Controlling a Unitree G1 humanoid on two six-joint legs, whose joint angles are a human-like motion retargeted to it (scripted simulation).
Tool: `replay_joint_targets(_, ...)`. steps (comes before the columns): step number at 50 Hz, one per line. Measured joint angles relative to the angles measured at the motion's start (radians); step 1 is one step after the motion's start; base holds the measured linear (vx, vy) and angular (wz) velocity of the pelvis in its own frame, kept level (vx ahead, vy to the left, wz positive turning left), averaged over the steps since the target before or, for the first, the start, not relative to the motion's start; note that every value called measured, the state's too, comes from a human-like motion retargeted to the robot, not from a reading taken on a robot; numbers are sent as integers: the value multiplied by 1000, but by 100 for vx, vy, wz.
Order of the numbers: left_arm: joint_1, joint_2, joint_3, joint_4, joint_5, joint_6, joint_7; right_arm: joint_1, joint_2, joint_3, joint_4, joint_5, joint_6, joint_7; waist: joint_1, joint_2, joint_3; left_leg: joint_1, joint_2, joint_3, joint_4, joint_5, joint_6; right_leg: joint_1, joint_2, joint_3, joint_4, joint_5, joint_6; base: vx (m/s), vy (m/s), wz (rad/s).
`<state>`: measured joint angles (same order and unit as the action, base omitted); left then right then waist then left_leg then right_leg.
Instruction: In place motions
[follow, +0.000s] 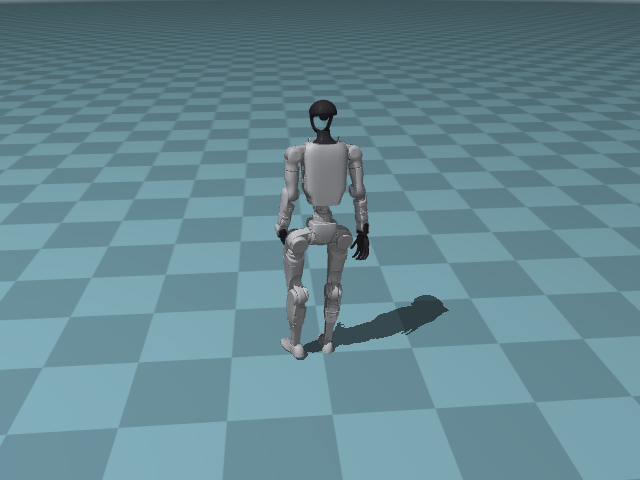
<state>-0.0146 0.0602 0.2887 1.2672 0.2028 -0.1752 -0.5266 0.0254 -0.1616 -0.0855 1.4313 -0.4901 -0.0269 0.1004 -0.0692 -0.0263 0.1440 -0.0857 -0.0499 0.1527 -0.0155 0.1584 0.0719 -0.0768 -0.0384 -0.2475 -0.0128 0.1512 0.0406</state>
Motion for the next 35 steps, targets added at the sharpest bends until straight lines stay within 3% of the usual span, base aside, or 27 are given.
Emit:
replay_joint_targets(11,0,50,-148,40,155,-46,-7,9,-1,-9,44,-9,4,-4,-5,17,-44,37,-5,-1,3,-12,5,39,-3,-8,7,-21,-7,6,4,4)
replay_joint_targets(17,7,42,-147,45,199,-53,45,18,-2,-29,83,-18,12,-14,0,32,-84,48,-8,-9,7,-21,11,57,-2,-16,9,-36,-10,11,5,6)
replay_joint_targets(35,48,29,-14,158,99,-89,544,28,-15,-62,143,-28,26,-27,43,67,-174,53,-23,-66,20,-30,21,99,-6,-59,12,-75,-20,9,5,18)
